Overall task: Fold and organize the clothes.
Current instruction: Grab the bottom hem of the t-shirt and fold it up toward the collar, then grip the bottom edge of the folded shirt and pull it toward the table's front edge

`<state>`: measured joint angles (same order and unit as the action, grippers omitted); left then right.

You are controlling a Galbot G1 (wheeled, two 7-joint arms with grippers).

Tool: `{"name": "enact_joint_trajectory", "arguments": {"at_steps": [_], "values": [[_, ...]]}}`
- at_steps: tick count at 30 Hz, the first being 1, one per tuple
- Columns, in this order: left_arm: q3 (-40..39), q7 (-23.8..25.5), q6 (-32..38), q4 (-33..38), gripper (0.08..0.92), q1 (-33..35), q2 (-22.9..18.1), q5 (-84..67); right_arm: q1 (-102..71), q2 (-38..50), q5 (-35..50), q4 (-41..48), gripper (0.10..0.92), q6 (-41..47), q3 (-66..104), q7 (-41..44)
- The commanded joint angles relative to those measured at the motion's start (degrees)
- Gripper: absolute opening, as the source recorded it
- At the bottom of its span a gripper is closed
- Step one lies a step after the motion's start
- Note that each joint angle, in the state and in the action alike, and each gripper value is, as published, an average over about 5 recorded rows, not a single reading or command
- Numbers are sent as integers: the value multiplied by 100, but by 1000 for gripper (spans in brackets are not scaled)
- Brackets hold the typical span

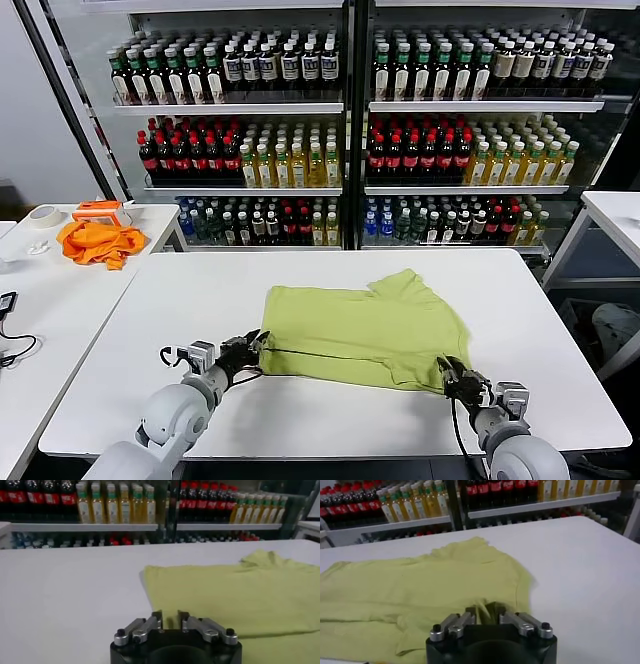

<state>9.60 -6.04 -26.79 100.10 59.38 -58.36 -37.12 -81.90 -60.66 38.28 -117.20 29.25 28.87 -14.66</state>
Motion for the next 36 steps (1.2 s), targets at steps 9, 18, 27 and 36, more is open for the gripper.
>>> {"name": "enact_joint_trajectory", "arguments": {"at_steps": [9,18,27,36], "values": [[229,-214,100,1039,599,864,100,-110,-995,-36,-266,-484,776,-102,704,59],[88,-483,-626,1006,812,1062,47,502,-712,-285,-559,-68,823,-279,382,-29],[118,-885,-622,925,780,1082,-58,486,-690,-280,-476,-22,655,-209,262,-28],[7,-769,-622,927,525,1057,-118,477,-657,-289,-463,-13,395,-241,194,4]]}}
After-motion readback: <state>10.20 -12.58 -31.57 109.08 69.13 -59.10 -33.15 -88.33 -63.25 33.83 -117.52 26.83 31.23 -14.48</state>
